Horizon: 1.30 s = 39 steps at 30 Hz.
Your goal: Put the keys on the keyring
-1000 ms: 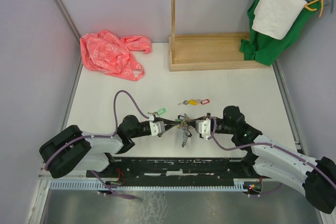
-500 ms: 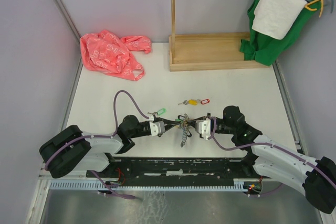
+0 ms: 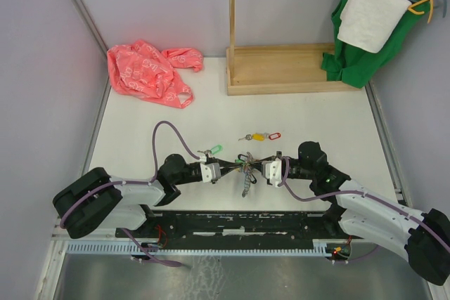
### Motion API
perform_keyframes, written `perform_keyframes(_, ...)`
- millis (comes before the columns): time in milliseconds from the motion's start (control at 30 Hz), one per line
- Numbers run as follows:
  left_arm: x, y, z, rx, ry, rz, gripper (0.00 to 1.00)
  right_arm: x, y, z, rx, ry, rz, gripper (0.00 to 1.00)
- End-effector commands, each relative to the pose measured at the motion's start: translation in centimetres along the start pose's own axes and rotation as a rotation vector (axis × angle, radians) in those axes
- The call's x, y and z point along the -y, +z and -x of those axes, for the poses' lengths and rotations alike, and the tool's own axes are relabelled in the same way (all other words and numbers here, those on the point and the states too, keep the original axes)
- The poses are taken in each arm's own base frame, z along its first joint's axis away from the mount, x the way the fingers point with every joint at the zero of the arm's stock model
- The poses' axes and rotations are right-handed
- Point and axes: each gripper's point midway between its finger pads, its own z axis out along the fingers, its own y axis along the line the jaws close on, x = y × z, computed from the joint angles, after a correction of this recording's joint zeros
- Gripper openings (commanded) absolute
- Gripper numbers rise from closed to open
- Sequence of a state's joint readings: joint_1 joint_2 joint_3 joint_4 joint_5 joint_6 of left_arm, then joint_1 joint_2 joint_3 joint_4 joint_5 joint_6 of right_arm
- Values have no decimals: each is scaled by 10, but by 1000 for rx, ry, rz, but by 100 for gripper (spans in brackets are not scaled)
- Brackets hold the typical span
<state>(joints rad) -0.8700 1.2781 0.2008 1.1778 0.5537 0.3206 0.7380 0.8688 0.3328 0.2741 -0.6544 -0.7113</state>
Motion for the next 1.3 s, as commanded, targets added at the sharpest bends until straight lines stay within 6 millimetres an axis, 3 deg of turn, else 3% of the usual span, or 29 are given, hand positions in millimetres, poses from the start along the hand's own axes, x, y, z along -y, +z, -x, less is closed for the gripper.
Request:
perform_keyframes(0,-6,5,17,60,14,8,3,16,2,27,87,-57,-32,1)
perform_keyframes(833,-6,6,18,90,5,13,3,18,9,39,158,-28,-9,1)
perform_keyframes(1267,-4,4,16,79,-28,-8,3,16,6,37,142,-62,-14,1)
